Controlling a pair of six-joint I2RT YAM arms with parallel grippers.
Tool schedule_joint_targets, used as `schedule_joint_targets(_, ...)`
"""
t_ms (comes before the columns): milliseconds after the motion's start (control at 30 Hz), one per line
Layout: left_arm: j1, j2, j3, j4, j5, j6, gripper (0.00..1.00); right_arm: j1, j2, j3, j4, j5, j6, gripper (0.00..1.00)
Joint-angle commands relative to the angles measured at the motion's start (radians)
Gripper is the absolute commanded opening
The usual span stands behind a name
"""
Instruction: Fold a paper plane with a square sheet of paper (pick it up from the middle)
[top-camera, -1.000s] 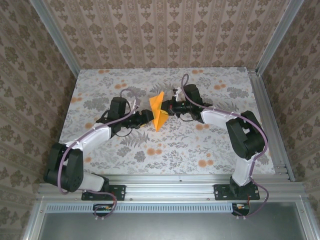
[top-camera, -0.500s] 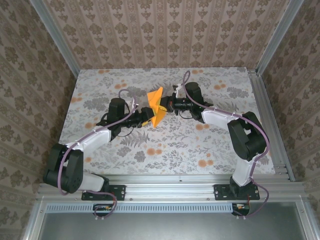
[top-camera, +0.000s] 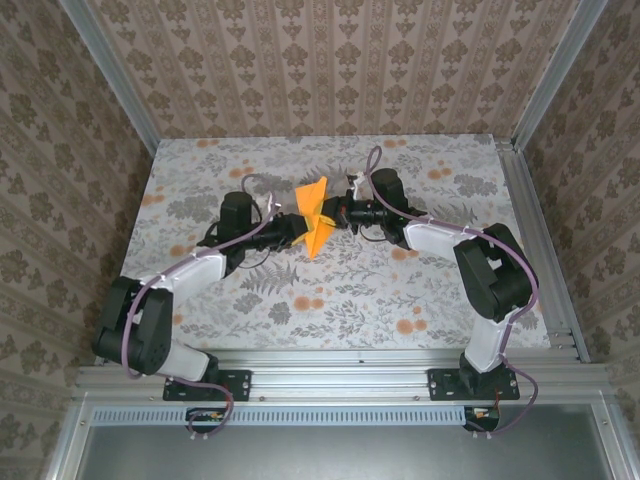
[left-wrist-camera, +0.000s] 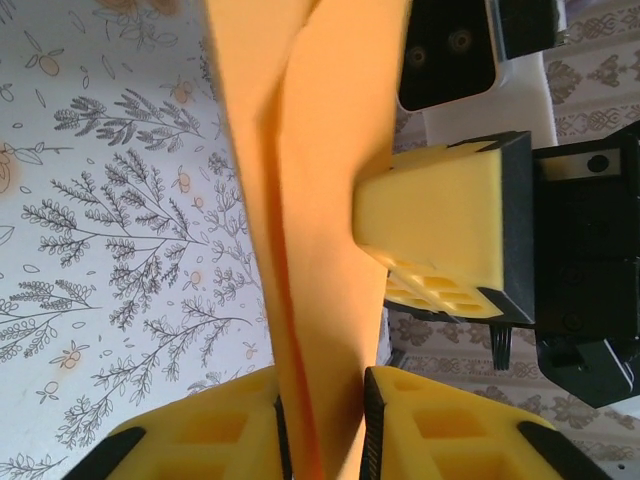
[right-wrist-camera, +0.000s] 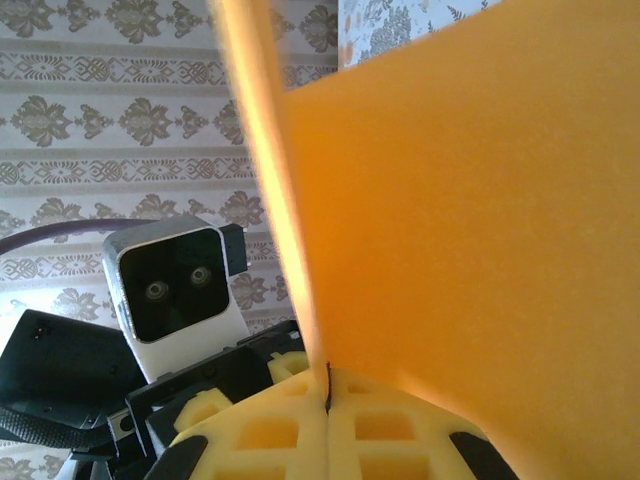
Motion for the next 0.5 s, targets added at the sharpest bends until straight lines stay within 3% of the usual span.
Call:
schedule_joint_targets(0, 0.002, 0.020, 0.050, -0.018, 0.046, 0.049, 0.23, -0.007, -0.035, -0.011, 0.033, -0.025, 0.015, 0.00)
schedule_joint_targets(200, 0.002, 0.027, 0.078, -0.096, 0.045, 0.108, 0.14, -0.015, -0.038, -0.018, 0.009, -0.021, -0.004, 0.01)
schedule_joint_targets(367, 0.003, 0.024, 0.105, -0.168, 0.035, 0.158, 0.08, -0.024, -0.039, -0.033, -0.009, -0.014, -0.022, 0.15)
schedule_joint_targets(467, 0.003, 0.022, 0.143, -0.294, 0.007, 0.244, 0.07, -0.034, -0.052, -0.039, -0.052, -0.003, -0.059, 0.28)
